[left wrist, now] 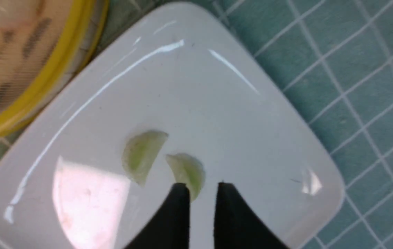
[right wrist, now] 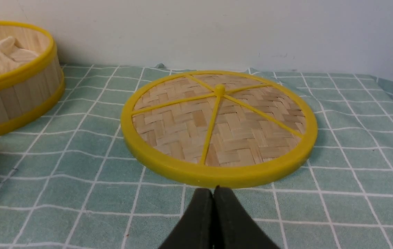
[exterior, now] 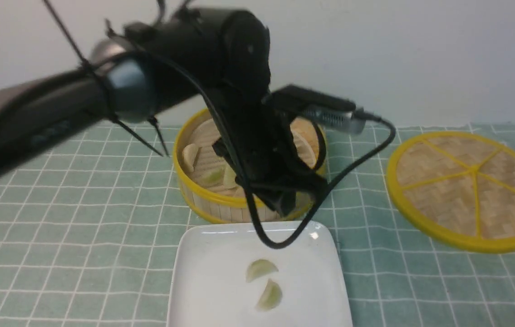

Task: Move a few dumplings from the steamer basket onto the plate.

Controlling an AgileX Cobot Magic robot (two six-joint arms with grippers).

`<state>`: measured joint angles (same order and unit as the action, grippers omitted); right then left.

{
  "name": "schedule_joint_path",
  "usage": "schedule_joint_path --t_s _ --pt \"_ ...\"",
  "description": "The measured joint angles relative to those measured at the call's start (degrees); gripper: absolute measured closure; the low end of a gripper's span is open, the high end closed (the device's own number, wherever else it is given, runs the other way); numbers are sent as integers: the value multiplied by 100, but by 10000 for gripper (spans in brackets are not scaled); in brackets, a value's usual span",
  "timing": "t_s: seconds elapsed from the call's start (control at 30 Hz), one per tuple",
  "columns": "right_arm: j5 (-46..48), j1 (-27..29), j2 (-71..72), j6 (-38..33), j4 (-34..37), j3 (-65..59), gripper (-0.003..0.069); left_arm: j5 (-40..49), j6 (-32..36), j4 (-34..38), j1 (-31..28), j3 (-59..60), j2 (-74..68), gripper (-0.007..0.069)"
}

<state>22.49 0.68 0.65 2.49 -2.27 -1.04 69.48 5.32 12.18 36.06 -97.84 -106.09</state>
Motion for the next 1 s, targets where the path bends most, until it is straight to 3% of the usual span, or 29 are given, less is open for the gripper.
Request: schedule_joint_path --t_s 0.07,0.33,0.8,1.0 --pt "0 0 0 0 0 0 673 18 -66 0 6 -18 669 616" --pt "0 0 0 0 0 0 673 -649 -120 18 10 305 2331 631" --pt "0 0 0 0 0 0 673 -4519 -202 284 10 5121 5566 631" --pt "0 0 0 0 0 0 673 -5095 -203 489 10 5982 6431 631"
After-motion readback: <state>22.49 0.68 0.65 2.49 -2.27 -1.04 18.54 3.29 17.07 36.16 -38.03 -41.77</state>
